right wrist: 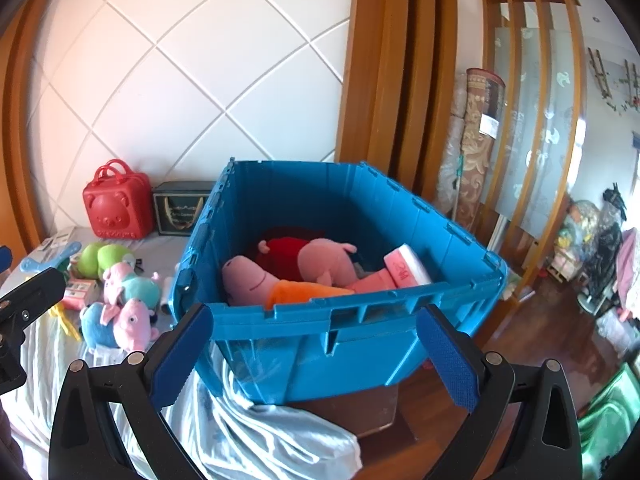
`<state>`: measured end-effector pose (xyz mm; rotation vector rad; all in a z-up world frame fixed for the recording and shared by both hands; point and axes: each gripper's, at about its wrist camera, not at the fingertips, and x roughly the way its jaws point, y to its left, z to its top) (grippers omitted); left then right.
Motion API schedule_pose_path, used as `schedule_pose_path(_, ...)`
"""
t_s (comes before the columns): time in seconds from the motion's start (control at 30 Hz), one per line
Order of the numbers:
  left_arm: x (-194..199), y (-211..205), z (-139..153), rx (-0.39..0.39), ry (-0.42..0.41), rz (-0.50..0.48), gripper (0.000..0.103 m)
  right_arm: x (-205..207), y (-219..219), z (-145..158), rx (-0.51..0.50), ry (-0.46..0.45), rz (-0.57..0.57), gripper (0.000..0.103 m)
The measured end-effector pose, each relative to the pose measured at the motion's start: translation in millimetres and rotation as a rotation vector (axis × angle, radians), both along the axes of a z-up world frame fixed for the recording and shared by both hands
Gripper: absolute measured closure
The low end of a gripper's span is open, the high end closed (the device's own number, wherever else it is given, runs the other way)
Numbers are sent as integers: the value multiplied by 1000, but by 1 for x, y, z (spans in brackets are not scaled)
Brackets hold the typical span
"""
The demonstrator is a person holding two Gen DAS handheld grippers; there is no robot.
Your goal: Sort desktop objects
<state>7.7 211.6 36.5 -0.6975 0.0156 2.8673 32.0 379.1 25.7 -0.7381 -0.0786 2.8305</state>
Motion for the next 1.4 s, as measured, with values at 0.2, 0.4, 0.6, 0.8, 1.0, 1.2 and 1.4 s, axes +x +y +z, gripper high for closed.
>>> schedule_pose_path(0.2,-4,3,1,9,-8,-12,0,-2,2,1,5,1,-5,0)
schedule_pose_path(0.4,-5,7,2,13,-5,-15,0,-2,7,1,4,4,-11,0)
schedule_pose_path(0.6,-6,11,2,9,-6,-17,0,-3,13,2,3,2,-20,0)
schedule_pose_path(0.8,-6,10,2,9,-6,-16,0,-4,14,1,7,0,-20,0)
schedule_pose_path(1.0,-11,14,1,1,-14,-13,0,-7,18,0,6,-2,-21,0)
schedule_pose_path(1.2,-14,17,0,-5,-22,-9,0,-10,22,-1,2,-7,-20,0)
schedule_pose_path(1.4,-16,19,-3,-10,-26,-14,0,-11,23,-3,4,-13,-22,0)
